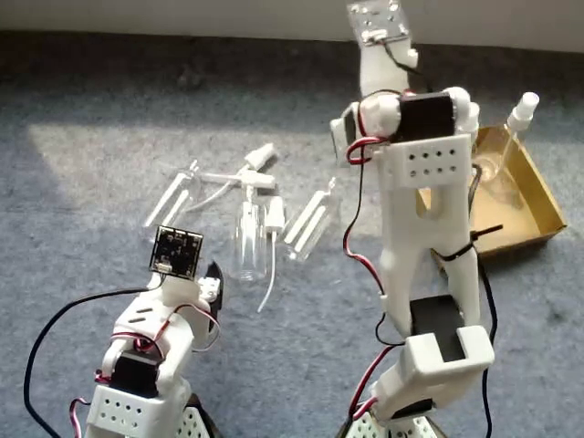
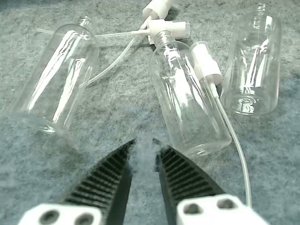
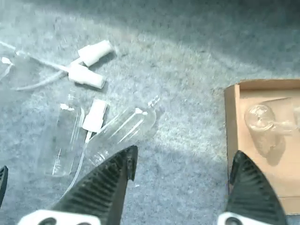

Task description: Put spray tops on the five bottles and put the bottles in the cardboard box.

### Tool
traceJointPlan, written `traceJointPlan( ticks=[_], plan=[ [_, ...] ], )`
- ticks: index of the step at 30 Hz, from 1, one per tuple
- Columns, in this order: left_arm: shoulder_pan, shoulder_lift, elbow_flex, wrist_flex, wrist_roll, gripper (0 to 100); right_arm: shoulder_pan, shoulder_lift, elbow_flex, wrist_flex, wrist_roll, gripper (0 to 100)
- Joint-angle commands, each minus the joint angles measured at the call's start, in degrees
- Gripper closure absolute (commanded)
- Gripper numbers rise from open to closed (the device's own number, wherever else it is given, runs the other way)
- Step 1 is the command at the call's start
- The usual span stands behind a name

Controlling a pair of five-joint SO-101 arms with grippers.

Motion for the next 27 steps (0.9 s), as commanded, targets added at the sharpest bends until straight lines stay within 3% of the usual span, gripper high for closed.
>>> traceJointPlan(
  ticks=[1,6,12,18,27],
  plan=[
    [-2.33,-0.48,1.10,-1.14,0.18,99,-1.71,-3.21,7.25,-5.05,-0.09,71.4],
    [-2.33,-0.48,1.10,-1.14,0.18,99,-5.05,-3.03,15.43,-12.00,-0.53,71.4],
    [-2.33,-0.48,1.10,-1.14,0.18,99,-5.76,-3.03,26.86,-27.91,-14.51,71.4],
    [-2.15,-0.48,1.10,-1.14,0.18,99,-5.85,-3.03,38.99,-41.36,-22.51,71.5],
    [-2.07,-0.48,1.10,-0.79,0.18,99,-8.31,-2.51,43.82,-44.70,-29.71,71.4]
  ],
)
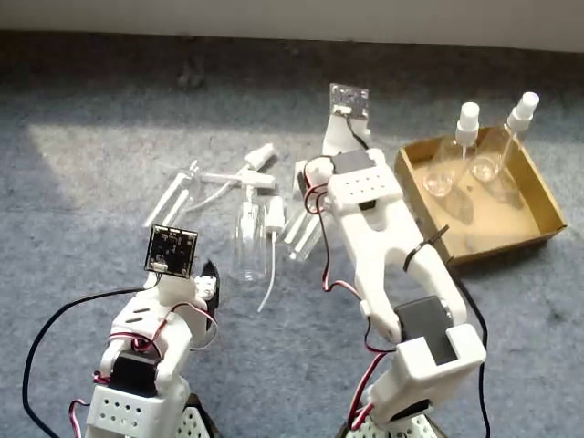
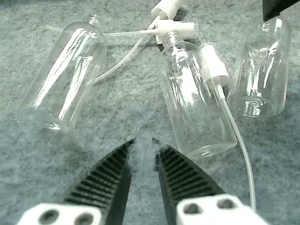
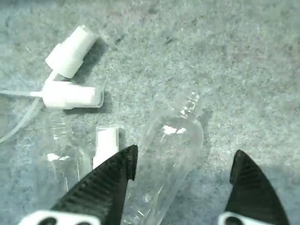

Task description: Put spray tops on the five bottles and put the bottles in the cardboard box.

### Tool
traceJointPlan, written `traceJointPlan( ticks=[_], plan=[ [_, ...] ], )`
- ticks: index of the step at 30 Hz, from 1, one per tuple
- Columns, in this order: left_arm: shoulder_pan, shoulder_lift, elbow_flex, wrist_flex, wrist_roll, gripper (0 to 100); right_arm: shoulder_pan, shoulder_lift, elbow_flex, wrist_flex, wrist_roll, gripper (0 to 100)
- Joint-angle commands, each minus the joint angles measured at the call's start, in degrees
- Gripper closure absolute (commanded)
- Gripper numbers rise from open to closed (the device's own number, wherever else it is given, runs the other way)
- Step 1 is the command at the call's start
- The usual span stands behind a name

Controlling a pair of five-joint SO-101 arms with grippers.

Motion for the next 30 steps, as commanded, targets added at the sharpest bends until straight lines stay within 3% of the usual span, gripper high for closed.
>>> traceJointPlan(
  ticks=[1,7,14,30],
  plan=[
    [-0.31,-0.48,1.10,-0.79,0.18,99,-1.89,-1.80,-0.75,-1.27,-3.52,71.4],
    [-0.31,-0.40,1.10,-0.79,0.18,99,-4.26,5.67,-1.01,-1.71,-4.22,71.4],
    [-0.31,-0.40,1.19,-0.79,0.18,99,-1.27,9.71,-1.01,2.51,-3.08,71.7],
    [-0.31,-0.40,1.19,-0.79,0.18,99,9.36,9.54,-1.01,17.36,32.26,71.7]
  ],
)
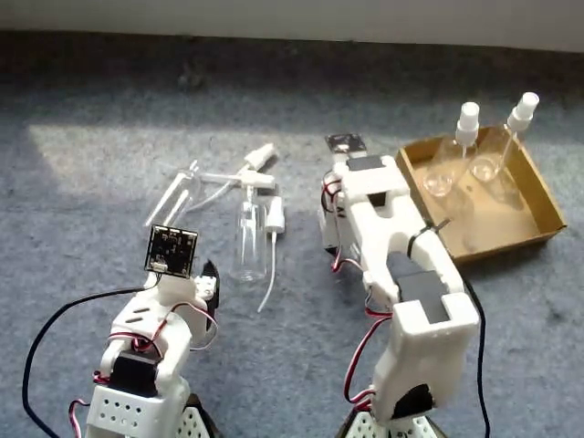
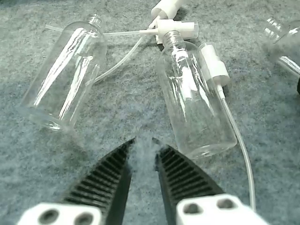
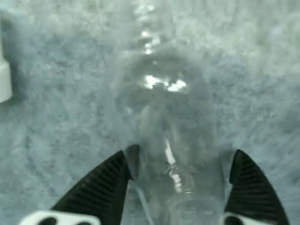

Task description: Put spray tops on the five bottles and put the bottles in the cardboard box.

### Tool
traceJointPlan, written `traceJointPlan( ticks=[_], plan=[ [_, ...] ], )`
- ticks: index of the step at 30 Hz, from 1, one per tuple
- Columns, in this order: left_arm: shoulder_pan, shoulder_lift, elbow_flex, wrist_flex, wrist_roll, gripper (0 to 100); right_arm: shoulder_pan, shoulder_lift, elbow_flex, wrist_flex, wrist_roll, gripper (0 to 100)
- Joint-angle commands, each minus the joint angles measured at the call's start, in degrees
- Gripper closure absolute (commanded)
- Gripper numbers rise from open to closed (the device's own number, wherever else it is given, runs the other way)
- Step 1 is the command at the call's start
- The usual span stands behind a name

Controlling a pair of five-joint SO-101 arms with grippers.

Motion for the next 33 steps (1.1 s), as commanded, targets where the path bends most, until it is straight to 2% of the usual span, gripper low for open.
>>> traceJointPlan(
  ticks=[1,5,13,15,19,22,28,33],
  plan=[
    [-0.31,-0.40,1.19,-0.79,0.18,99,3.03,-1.36,-1.01,1.71,10.02,71.7],
    [-0.31,-0.40,1.19,-0.79,0.18,99,4.62,-1.36,-1.10,1.27,16.53,71.4],
    [-0.31,-0.40,1.19,-0.79,0.18,99,4.35,-1.45,-1.10,1.27,22.51,70.9],
    [-0.31,-0.40,1.19,-0.79,0.18,99,4.09,-1.45,-1.45,1.36,23.65,67.8],
    [-0.31,-0.40,1.19,-0.79,0.18,99,4.09,-1.45,-3.82,1.80,23.82,61.8],
    [-0.31,-0.40,1.19,-0.79,0.18,99,3.38,-1.45,-6.55,2.24,23.91,61.8],
    [-0.31,-0.40,1.19,-0.79,0.18,99,-2.07,-1.36,-14.37,10.59,24.00,61.8],
    [-0.57,-0.40,1.19,-0.79,0.18,99,-4.70,-0.84,-18.51,11.03,24.09,61.8]
  ],
)
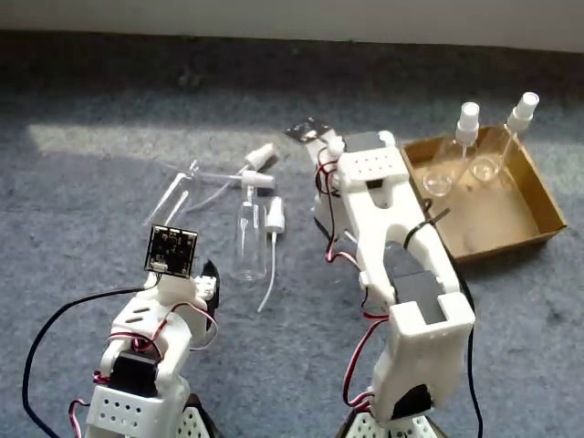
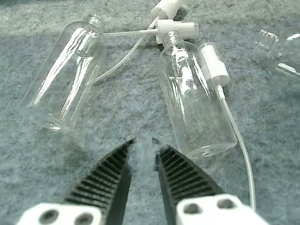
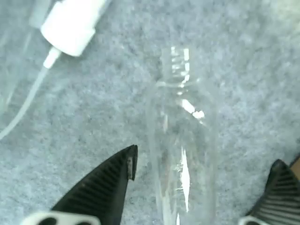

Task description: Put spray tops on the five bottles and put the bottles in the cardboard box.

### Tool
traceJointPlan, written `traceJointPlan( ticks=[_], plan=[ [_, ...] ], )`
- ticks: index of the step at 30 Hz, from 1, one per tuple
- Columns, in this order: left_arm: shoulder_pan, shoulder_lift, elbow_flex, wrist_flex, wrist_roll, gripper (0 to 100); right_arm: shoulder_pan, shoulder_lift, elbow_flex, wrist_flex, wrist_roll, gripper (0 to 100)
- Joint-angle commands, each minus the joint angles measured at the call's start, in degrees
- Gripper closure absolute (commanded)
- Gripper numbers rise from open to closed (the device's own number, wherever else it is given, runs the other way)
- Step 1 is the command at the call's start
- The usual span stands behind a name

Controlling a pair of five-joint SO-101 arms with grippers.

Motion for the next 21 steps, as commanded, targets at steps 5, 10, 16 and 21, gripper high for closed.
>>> traceJointPlan(
  ticks=[5,10,16,21],
  plan=[
    [-0.57,-0.40,1.19,-0.79,0.18,99,-3.03,0.66,-4.35,-1.71,0.26,61.8],
    [-0.57,-0.40,1.19,-0.79,0.18,99,-3.91,8.31,-6.81,-3.74,0.26,61.9],
    [-0.57,-0.40,1.19,-0.79,0.18,99,-3.21,13.85,-16.75,3.56,6.51,62.0],
    [-0.57,-0.40,1.19,-0.79,0.18,99,-1.71,17.36,-23.52,7.25,8.53,62.0]
  ],
)
